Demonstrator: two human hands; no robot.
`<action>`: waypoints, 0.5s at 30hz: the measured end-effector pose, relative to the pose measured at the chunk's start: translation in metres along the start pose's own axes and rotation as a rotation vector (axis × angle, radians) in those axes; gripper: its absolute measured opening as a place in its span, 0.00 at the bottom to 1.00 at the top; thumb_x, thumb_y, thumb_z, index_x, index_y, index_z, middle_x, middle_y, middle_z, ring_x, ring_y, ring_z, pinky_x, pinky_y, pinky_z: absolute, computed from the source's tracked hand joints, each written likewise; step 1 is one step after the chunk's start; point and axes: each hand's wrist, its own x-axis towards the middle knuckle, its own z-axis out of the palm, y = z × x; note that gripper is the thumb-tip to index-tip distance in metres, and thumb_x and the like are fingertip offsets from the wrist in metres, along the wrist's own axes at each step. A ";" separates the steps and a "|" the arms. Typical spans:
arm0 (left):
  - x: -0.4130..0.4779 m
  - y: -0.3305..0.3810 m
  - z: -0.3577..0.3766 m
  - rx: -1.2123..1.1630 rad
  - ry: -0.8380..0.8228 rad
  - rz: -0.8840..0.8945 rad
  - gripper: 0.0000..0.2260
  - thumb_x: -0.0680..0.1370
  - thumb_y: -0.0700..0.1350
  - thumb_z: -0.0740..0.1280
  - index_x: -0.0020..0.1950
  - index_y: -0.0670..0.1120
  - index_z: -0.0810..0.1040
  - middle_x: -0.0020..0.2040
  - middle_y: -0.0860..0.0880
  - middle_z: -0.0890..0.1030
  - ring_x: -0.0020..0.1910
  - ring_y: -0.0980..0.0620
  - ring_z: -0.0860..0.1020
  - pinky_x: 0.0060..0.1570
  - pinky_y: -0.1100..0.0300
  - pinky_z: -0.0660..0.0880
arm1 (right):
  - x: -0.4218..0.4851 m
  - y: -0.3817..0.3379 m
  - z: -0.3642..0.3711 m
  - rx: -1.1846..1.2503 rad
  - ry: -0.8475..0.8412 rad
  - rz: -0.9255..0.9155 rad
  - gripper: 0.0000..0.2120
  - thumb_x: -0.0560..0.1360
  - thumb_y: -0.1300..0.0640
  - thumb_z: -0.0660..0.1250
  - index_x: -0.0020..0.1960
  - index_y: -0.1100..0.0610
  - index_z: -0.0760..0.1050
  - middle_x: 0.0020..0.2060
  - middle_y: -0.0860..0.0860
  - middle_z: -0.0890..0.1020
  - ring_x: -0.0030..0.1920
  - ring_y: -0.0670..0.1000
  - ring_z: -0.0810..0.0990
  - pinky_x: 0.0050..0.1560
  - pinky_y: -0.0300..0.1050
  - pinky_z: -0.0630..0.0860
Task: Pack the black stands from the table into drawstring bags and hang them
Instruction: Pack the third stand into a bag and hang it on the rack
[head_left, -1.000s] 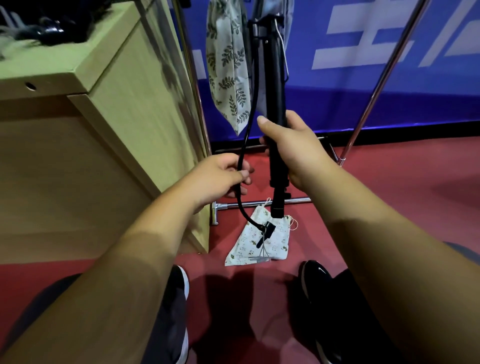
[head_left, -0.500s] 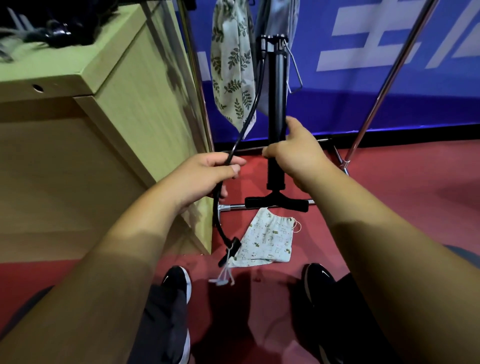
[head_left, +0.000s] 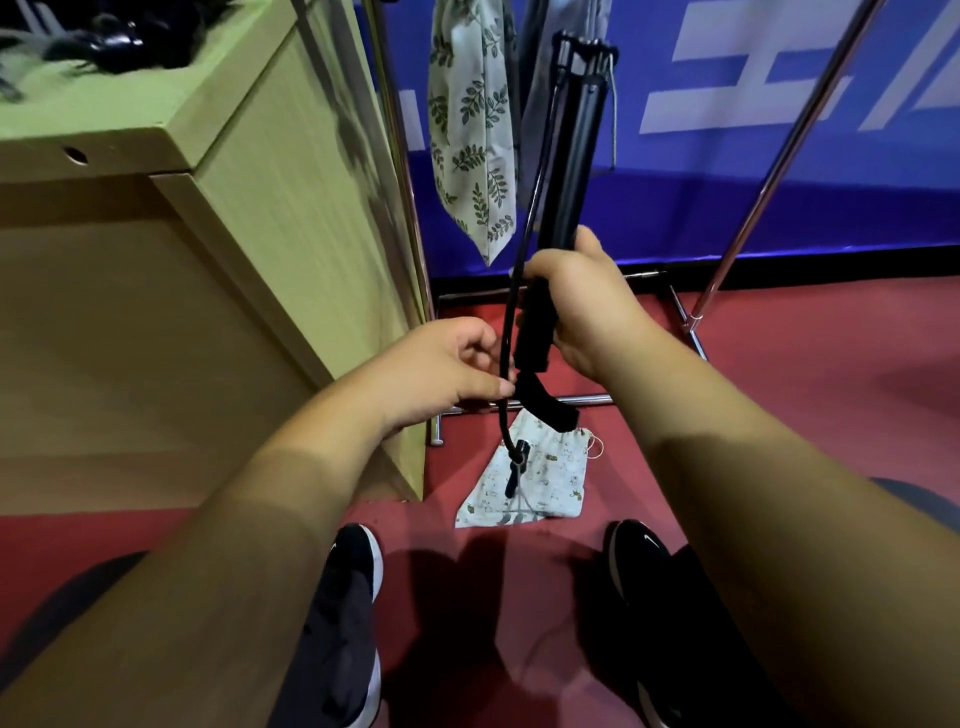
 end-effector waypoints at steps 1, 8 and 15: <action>0.001 0.000 0.001 0.037 0.017 0.009 0.13 0.74 0.32 0.78 0.46 0.47 0.79 0.38 0.51 0.78 0.40 0.52 0.77 0.49 0.51 0.77 | -0.002 -0.001 0.001 0.028 0.003 0.018 0.13 0.71 0.66 0.65 0.55 0.56 0.73 0.40 0.54 0.78 0.38 0.54 0.77 0.40 0.52 0.76; 0.008 0.001 0.006 0.185 0.086 0.070 0.14 0.72 0.37 0.82 0.48 0.48 0.79 0.41 0.54 0.83 0.37 0.60 0.79 0.39 0.70 0.75 | 0.000 -0.005 0.001 0.067 0.010 0.053 0.09 0.72 0.59 0.67 0.52 0.54 0.74 0.36 0.50 0.78 0.38 0.53 0.77 0.44 0.52 0.75; 0.011 -0.002 -0.002 0.285 -0.081 0.076 0.20 0.74 0.48 0.81 0.63 0.56 0.81 0.56 0.61 0.86 0.58 0.62 0.82 0.59 0.63 0.75 | -0.005 -0.003 -0.005 0.074 -0.045 0.054 0.15 0.74 0.53 0.79 0.56 0.53 0.77 0.36 0.45 0.80 0.36 0.48 0.81 0.35 0.45 0.78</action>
